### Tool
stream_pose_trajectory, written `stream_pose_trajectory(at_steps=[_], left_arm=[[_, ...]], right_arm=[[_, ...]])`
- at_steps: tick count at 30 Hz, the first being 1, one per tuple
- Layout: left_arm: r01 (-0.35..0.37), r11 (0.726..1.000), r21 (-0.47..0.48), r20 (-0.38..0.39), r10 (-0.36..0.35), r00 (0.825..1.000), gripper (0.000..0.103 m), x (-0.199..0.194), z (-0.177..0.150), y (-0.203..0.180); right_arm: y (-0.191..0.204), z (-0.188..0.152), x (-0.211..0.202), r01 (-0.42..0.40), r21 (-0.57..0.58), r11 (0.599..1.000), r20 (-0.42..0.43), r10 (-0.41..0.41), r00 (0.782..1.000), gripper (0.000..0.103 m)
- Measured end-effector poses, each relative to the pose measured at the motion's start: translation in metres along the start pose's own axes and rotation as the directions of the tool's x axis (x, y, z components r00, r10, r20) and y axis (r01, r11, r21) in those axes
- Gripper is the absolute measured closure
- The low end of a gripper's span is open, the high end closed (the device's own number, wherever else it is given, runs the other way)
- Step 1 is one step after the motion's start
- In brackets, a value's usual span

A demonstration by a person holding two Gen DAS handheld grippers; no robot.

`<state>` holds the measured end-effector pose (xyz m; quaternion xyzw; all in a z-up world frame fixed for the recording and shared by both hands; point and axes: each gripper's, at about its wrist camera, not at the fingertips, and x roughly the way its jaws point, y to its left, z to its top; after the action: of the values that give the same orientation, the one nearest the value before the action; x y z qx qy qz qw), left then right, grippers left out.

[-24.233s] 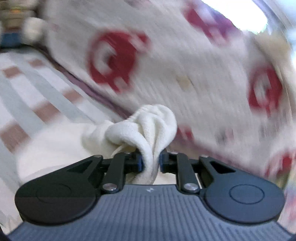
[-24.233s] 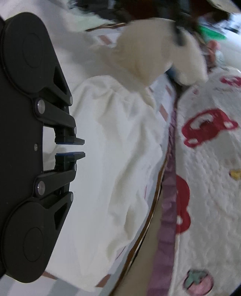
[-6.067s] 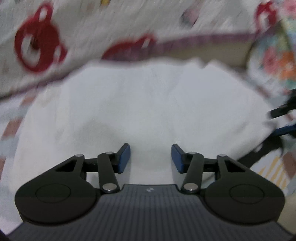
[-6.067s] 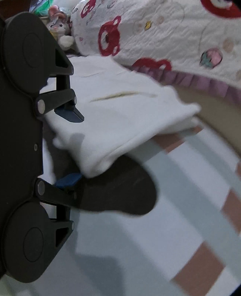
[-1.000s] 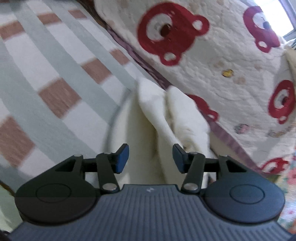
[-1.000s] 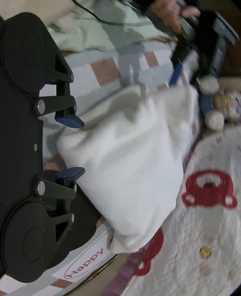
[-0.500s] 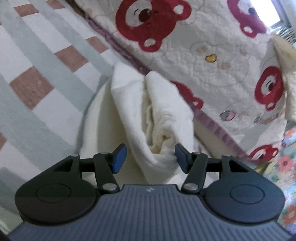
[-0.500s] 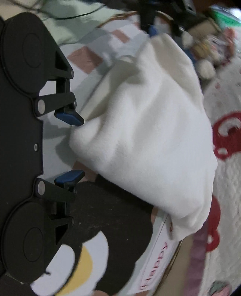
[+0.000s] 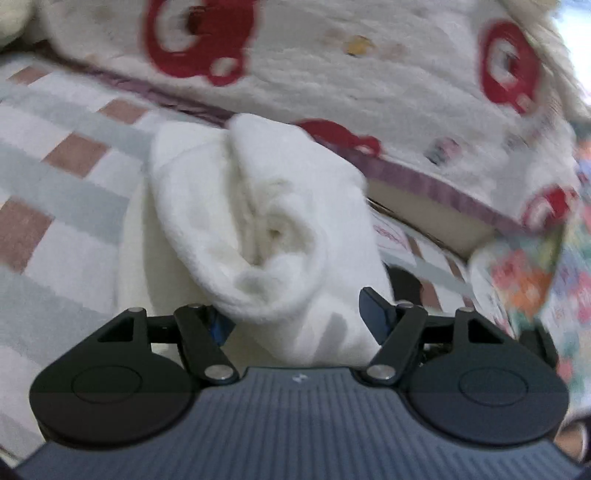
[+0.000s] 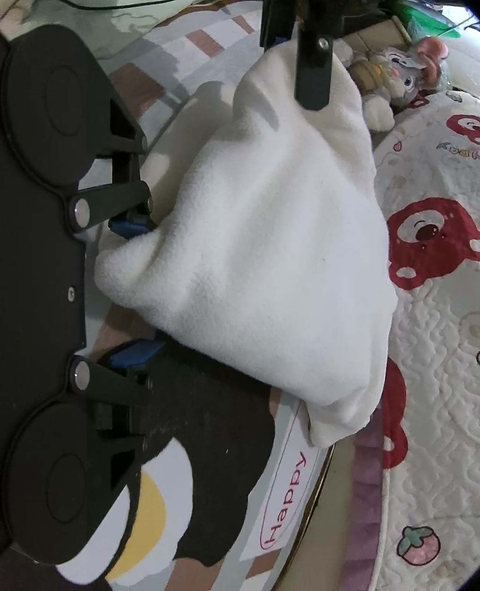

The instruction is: Fold clothes

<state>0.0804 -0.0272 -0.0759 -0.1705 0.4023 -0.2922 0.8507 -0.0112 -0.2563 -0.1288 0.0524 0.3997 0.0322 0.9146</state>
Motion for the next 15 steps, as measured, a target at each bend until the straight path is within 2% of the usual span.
stream_pose_trajectory(at_steps=[2, 4, 6, 7, 8, 9, 11, 12, 14, 15], left_arm=[[-0.059, 0.996, -0.067, 0.049, 0.062, 0.997, 0.031, 0.002, 0.0, 0.005], [-0.061, 0.994, -0.096, 0.065, 0.068, 0.996, 0.02, 0.008, 0.002, 0.009], [-0.064, 0.99, -0.124, 0.082, 0.074, 0.994, 0.02, 0.014, 0.004, 0.013], [-0.057, 0.989, -0.135, 0.089, 0.069, 0.994, 0.024, 0.017, 0.005, 0.014], [-0.033, 0.991, -0.128, 0.093, 0.045, 0.995, 0.052, 0.018, 0.002, 0.011], [-0.04, 0.995, -0.09, 0.092, 0.048, 0.995, 0.075, 0.022, 0.001, 0.004], [-0.126, 0.991, 0.042, 0.111, 0.121, 0.986, 0.086, 0.025, 0.001, -0.015], [-0.165, 0.982, 0.091, 0.133, 0.152, 0.979, 0.086, 0.023, 0.002, -0.023], [-0.176, 0.981, 0.079, 0.174, 0.16, 0.972, 0.087, 0.004, 0.01, -0.03], [-0.189, 0.979, 0.074, 0.192, 0.172, 0.966, 0.087, -0.004, 0.01, -0.026]], right_arm=[[0.002, -0.001, 0.004, 0.013, -0.011, 1.0, -0.012, -0.013, 1.0, 0.042], [0.006, 0.0, 0.008, 0.014, -0.013, 1.0, -0.017, -0.014, 1.0, 0.041], [0.011, 0.0, 0.012, 0.011, -0.021, 1.0, -0.005, -0.011, 1.0, 0.04], [0.013, 0.0, 0.012, 0.011, -0.031, 0.999, 0.003, -0.011, 1.0, 0.04], [0.015, -0.001, 0.012, 0.011, -0.045, 0.999, 0.014, -0.011, 1.0, 0.04], [0.015, 0.0, 0.012, 0.009, -0.055, 0.998, 0.014, -0.008, 1.0, 0.04], [0.015, 0.002, 0.008, 0.006, -0.099, 0.995, 0.019, -0.004, 1.0, 0.04], [0.014, 0.003, 0.005, 0.004, -0.12, 0.993, 0.022, -0.002, 1.0, 0.047], [0.015, 0.005, 0.0, 0.006, -0.172, 0.985, 0.028, -0.001, 1.0, 0.056], [0.023, 0.005, -0.005, 0.036, -0.263, 0.964, 0.042, -0.026, 0.999, 0.066]])
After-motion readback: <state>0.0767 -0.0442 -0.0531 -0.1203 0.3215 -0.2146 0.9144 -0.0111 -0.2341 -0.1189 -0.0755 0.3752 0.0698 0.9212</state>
